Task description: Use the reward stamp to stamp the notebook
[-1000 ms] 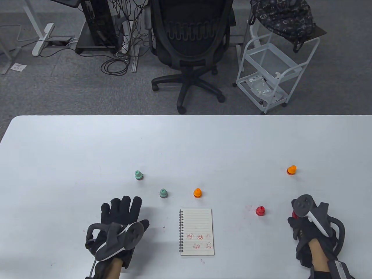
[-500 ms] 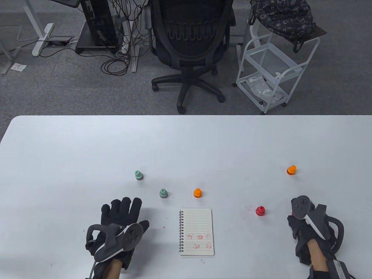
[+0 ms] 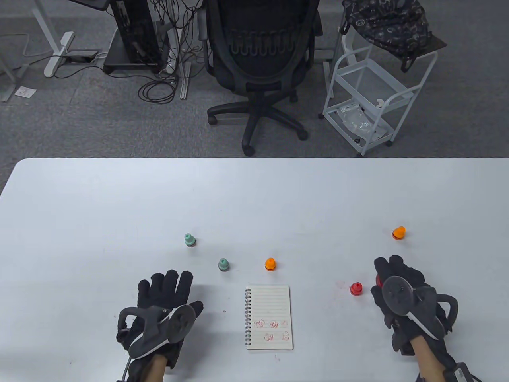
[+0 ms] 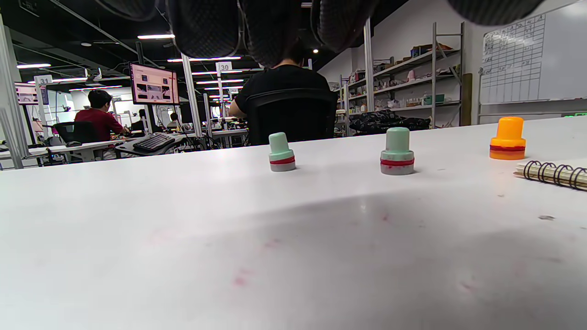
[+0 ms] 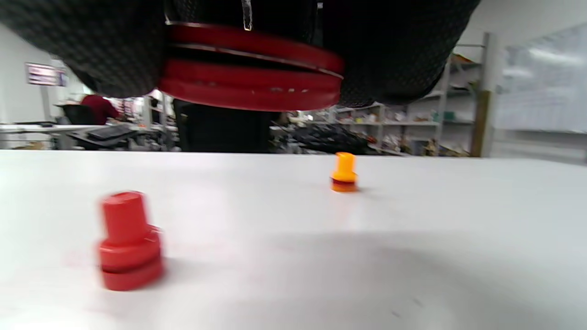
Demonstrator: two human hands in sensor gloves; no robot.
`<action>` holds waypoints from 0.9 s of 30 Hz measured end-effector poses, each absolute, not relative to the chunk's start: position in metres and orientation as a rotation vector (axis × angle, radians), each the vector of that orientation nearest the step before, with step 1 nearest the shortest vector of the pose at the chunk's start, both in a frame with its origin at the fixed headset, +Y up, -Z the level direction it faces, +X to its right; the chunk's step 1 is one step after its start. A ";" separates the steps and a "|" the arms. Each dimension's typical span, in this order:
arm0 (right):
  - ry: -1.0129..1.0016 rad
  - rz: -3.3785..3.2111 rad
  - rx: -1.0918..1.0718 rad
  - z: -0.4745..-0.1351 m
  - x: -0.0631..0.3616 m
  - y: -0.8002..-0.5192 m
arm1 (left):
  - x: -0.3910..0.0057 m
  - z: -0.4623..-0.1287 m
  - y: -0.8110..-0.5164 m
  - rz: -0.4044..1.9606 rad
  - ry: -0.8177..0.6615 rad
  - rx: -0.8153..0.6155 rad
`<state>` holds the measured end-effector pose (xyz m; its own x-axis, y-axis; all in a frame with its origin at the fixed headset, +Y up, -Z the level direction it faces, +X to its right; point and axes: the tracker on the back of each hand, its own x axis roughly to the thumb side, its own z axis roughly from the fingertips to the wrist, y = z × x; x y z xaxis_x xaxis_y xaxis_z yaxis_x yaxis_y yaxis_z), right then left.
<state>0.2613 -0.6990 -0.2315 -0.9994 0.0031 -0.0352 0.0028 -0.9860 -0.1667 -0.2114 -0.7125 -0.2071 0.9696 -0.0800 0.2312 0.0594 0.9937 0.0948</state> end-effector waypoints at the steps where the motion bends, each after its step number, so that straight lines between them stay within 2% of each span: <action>1: -0.301 3.137 -0.002 -0.228 0.252 -0.695 | -0.211 -0.207 -0.712 -0.072 -0.237 0.087; 9: -0.343 3.067 0.323 -0.212 0.202 -0.688 | -0.210 -0.209 -0.712 -0.085 -0.244 0.080; 17: -0.068 3.042 0.556 -0.215 0.155 -0.727 | -0.209 -0.209 -0.713 -0.090 -0.238 0.075; 27: 0.052 3.093 0.708 -0.211 0.127 -0.754 | -0.209 -0.209 -0.713 -0.090 -0.239 0.080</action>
<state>0.1267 -0.7537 -0.2105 -0.9000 -0.0241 0.4353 0.0388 -0.9989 0.0248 -0.2090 -0.7128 -0.2089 0.9677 -0.0980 0.2322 0.0791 0.9929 0.0892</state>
